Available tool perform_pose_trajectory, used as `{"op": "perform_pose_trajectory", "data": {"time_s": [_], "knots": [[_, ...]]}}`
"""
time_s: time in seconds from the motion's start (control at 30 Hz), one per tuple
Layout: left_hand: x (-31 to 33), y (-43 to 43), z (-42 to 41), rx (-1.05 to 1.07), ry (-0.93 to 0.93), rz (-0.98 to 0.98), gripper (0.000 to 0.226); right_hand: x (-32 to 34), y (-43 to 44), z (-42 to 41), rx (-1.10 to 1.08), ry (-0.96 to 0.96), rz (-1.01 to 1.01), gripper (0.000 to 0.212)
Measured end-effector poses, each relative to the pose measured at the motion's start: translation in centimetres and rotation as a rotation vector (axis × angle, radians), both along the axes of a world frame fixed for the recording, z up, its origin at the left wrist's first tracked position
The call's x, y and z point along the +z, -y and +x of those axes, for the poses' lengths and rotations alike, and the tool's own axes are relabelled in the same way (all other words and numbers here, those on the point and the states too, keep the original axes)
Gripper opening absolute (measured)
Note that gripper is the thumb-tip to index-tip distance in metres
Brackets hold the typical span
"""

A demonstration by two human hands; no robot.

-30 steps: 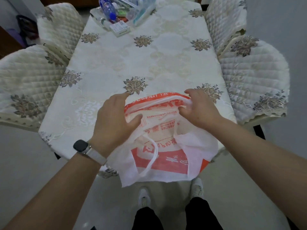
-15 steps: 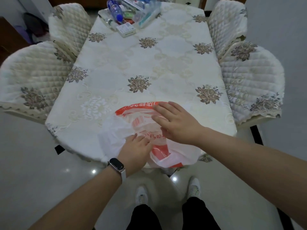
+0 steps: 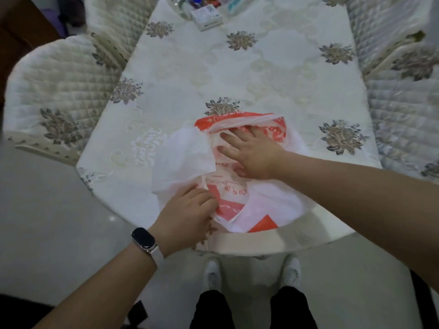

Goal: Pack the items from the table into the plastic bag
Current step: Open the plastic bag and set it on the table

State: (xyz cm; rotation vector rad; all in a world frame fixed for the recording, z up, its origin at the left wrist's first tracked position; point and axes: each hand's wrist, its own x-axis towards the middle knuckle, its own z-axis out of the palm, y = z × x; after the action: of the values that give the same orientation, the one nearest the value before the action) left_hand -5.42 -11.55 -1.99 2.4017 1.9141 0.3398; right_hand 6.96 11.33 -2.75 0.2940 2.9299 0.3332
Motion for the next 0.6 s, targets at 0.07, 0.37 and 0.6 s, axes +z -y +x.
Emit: {"op": "perform_pose_trajectory", "data": {"time_s": [0.07,0.37,0.6], "knots": [[-0.9,-0.1,-0.6,0.014,0.005,-0.054,0.017,-1.3,-1.4,-0.4,-0.038,0.040,-0.043,0.068],[-1.1,-0.9,-1.4,0.093,0.069,-0.210,0.044,-2.9,-2.6,-0.2,-0.080,0.015,-0.262,0.054],[2.8,-1.1,-1.6,0.065,0.080,-0.169,0.076,3.6,1.4,2.2,-0.103,-0.118,-0.340,0.056]]}}
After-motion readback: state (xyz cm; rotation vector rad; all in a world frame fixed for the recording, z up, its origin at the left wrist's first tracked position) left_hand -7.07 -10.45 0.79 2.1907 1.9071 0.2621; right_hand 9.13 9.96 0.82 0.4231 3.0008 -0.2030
